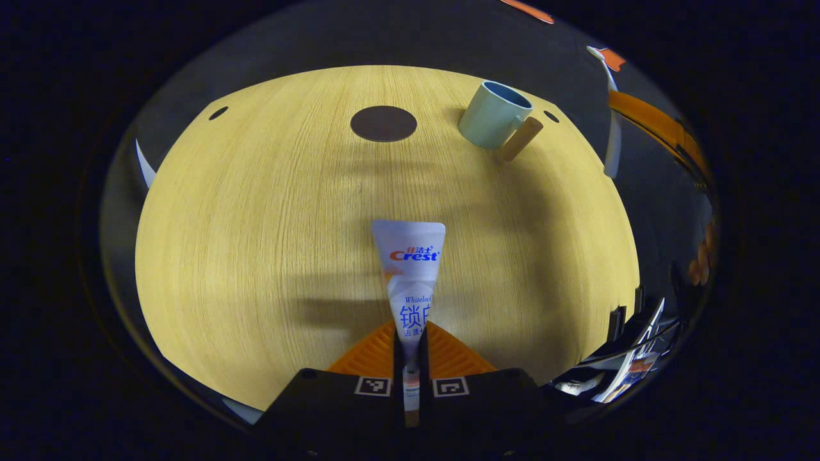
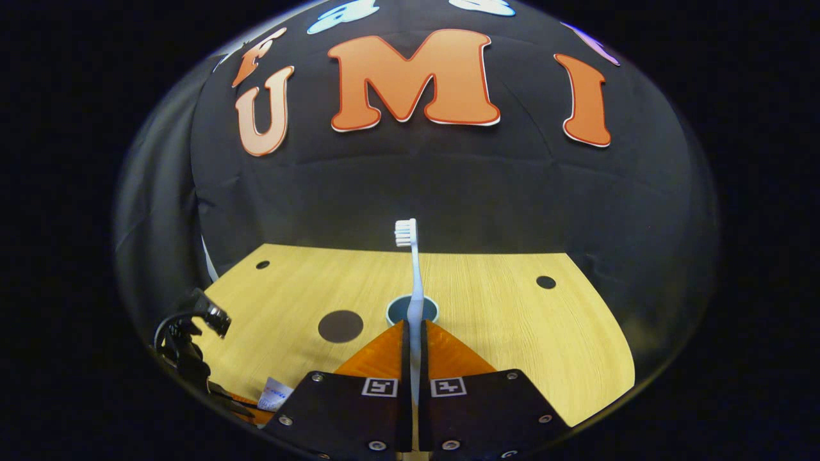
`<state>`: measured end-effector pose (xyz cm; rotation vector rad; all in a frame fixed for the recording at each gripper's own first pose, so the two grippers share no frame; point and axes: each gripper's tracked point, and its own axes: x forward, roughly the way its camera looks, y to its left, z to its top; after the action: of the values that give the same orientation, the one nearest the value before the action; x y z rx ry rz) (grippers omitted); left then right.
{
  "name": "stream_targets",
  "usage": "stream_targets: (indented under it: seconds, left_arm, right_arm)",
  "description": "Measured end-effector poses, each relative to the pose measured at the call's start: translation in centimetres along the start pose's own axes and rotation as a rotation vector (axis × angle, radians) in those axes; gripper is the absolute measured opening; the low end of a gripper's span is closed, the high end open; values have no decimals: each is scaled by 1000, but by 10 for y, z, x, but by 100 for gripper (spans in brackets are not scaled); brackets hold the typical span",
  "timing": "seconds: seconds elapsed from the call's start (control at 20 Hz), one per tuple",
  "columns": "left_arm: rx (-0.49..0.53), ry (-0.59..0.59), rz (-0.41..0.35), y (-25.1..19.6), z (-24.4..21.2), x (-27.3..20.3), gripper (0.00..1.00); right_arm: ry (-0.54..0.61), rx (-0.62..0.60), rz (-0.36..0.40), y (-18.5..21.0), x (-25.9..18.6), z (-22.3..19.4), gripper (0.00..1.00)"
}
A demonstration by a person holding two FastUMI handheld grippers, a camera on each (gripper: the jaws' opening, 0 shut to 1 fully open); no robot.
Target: Put the toothbrush and toothpaste on the desktop into the cup, then pick up the cup and place it on the coaster on the desktop.
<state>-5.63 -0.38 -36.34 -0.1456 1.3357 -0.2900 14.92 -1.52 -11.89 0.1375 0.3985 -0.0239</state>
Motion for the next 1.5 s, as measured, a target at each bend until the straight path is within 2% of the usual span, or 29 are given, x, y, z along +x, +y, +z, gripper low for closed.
stream_targets:
  seconds: [0.45, 0.55, 0.7, 0.95, 1.1, 1.5]
  left_arm:
    - [-74, -31, 9, -4, 4, -12, 9]
    - [-84, -37, 17, -4, 3, -11, 9]
    - [-76, -33, 23, -3, 1, -5, 9]
    - [-42, -62, 37, -1, 12, -4, 9]
    - [-40, -66, 36, -1, 14, -4, 9]
    - [-55, -94, 43, -15, 16, -23, 9]
  right_arm:
    - [-204, -6, 110, 7, 52, 46, 4]
    - [-280, -10, 151, 10, 63, 60, 4]
    - [-352, -11, 157, 7, 79, 68, 5]
    - [-352, -9, 166, 3, 108, 44, 5]
    - [-312, 2, 189, 5, 122, 19, 4]
    - [-258, -30, 165, 4, 150, -16, 5]
